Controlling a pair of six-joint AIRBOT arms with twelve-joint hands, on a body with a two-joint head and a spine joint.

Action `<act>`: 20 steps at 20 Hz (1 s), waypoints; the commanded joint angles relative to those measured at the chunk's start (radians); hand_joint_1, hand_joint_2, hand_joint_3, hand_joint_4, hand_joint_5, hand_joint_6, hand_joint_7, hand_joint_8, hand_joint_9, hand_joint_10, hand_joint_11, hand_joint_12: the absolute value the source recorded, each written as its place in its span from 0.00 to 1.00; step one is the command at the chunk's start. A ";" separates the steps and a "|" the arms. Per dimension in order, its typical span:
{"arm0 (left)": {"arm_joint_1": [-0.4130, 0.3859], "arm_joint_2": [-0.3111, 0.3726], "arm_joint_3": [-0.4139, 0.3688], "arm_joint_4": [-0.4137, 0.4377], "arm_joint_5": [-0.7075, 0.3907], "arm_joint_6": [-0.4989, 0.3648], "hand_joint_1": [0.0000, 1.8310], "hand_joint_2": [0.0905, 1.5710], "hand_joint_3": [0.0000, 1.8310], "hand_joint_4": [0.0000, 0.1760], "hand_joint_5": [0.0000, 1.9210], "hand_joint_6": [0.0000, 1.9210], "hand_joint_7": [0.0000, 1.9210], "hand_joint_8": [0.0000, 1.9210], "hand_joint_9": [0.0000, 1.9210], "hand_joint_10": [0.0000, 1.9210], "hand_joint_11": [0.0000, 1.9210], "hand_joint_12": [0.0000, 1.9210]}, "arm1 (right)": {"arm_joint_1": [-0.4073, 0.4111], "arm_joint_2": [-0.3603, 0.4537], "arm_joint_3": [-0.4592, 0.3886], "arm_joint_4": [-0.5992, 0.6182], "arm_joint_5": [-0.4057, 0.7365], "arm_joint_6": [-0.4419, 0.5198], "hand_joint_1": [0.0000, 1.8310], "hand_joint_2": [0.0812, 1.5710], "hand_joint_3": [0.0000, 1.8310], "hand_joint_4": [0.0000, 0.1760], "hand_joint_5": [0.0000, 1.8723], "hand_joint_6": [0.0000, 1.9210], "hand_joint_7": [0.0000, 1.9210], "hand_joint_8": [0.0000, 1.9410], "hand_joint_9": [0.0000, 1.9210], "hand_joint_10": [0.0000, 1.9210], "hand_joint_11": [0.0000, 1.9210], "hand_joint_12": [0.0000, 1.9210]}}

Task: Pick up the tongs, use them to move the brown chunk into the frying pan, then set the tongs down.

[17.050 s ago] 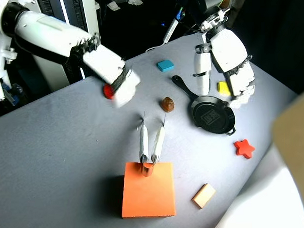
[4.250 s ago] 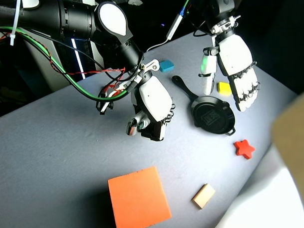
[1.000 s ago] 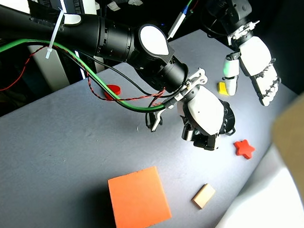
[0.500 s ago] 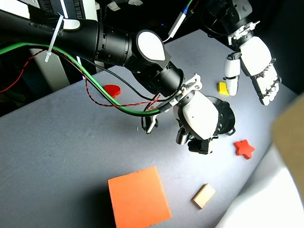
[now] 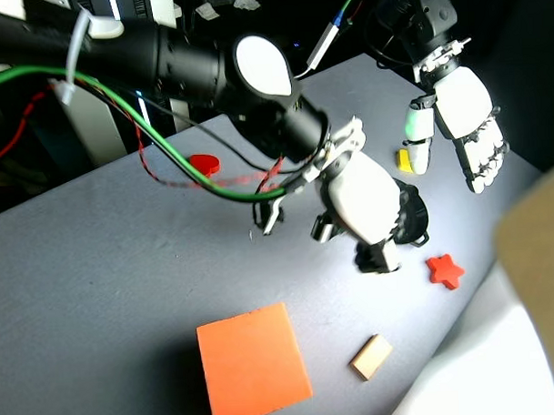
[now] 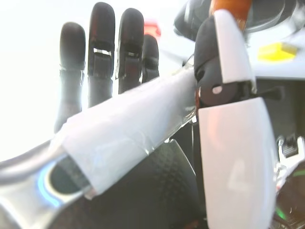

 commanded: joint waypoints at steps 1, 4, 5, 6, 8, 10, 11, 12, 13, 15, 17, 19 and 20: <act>-0.013 0.007 0.003 0.061 -0.040 0.005 0.02 0.84 0.00 0.08 0.04 0.00 0.04 0.00 0.04 0.00 0.00 0.13 | 0.008 0.016 -0.020 -0.044 0.011 0.003 0.52 0.72 0.00 0.00 0.38 0.08 0.48 0.00 0.45 0.09 0.17 0.70; -0.015 0.006 -0.006 0.061 -0.040 0.005 0.04 0.84 0.00 0.02 0.06 0.00 0.04 0.00 0.04 0.00 0.00 0.13 | -0.012 0.078 -0.103 -0.048 0.008 -0.017 0.53 0.71 0.00 0.00 0.38 0.10 0.49 0.00 0.42 0.17 0.17 0.74; -0.017 0.005 -0.013 0.061 -0.040 0.005 0.07 0.83 0.00 0.04 0.06 0.00 0.04 0.00 0.04 0.00 0.00 0.13 | -0.029 0.107 -0.138 -0.093 0.011 -0.002 0.53 0.70 0.00 0.00 0.39 0.10 0.50 0.01 0.44 0.18 0.19 0.71; -0.019 0.005 -0.021 0.061 -0.040 0.005 0.05 0.84 0.00 0.05 0.06 0.00 0.04 0.00 0.03 0.00 0.00 0.12 | -0.046 0.132 -0.168 -0.162 0.021 0.030 0.53 0.70 0.00 0.00 0.39 0.11 0.51 0.01 0.44 0.18 0.21 0.71; -0.024 0.005 -0.040 0.061 -0.040 0.004 0.06 0.84 0.00 0.11 0.05 0.00 0.03 0.00 0.03 0.00 0.00 0.10 | -0.083 0.183 -0.218 -0.304 0.065 0.105 0.52 0.71 0.00 0.00 0.39 0.10 0.50 0.01 0.43 0.18 0.19 0.73; -0.031 0.005 -0.067 0.060 -0.040 0.004 0.04 0.84 0.00 0.09 0.05 0.00 0.05 0.00 0.04 0.00 0.00 0.14 | -0.128 0.225 -0.247 -0.440 0.093 0.208 0.52 0.73 0.01 0.00 0.40 0.09 0.50 0.00 0.42 0.18 0.17 0.74; -0.032 0.005 -0.078 0.060 -0.040 0.002 0.01 0.84 0.00 0.12 0.04 0.00 0.04 0.00 0.04 0.00 0.00 0.13 | -0.139 0.233 -0.247 -0.471 0.103 0.249 0.52 0.73 0.01 0.00 0.40 0.09 0.50 0.00 0.42 0.19 0.17 0.74; -0.035 0.005 -0.094 0.060 -0.040 -0.003 0.02 0.84 0.00 0.11 0.04 0.00 0.03 0.00 0.04 0.00 0.00 0.10 | -0.156 0.243 -0.247 -0.498 0.122 0.288 0.52 0.73 0.00 0.00 0.41 0.09 0.50 0.00 0.43 0.19 0.18 0.73; -0.036 0.005 -0.108 0.060 -0.040 -0.006 0.05 0.84 0.00 0.13 0.03 0.00 0.03 0.00 0.04 0.00 0.00 0.10 | -0.170 0.250 -0.248 -0.512 0.131 0.308 0.54 0.73 0.00 0.00 0.42 0.09 0.51 0.01 0.43 0.19 0.19 0.74; -0.036 0.005 -0.134 0.060 -0.040 -0.019 0.04 0.84 0.00 0.15 0.04 0.00 0.06 0.00 0.07 0.00 0.00 0.15 | -0.187 0.257 -0.249 -0.513 0.133 0.310 0.55 0.72 0.00 0.00 0.43 0.09 0.51 0.01 0.44 0.19 0.19 0.74; -0.035 0.005 -0.154 0.060 -0.040 -0.026 0.02 0.83 0.00 0.20 0.04 0.00 0.05 0.00 0.05 0.00 0.00 0.15 | -0.206 0.268 -0.257 -0.515 0.139 0.310 0.54 0.72 0.00 0.00 0.42 0.08 0.50 0.00 0.41 0.23 0.17 0.76; -0.035 0.005 -0.172 0.060 -0.039 -0.032 0.01 0.84 0.00 0.20 0.02 0.00 0.03 0.00 0.04 0.00 0.00 0.14 | -0.232 0.277 -0.268 -0.561 0.141 0.331 0.54 0.72 0.00 0.00 0.41 0.08 0.51 0.00 0.39 0.26 0.17 0.76; -0.035 0.005 -0.180 0.060 -0.037 -0.035 0.03 0.84 0.00 0.21 0.02 0.00 0.03 0.00 0.04 0.00 0.00 0.13 | -0.250 0.279 -0.273 -0.621 0.137 0.362 0.55 0.72 0.00 0.00 0.41 0.08 0.51 0.00 0.39 0.27 0.17 0.76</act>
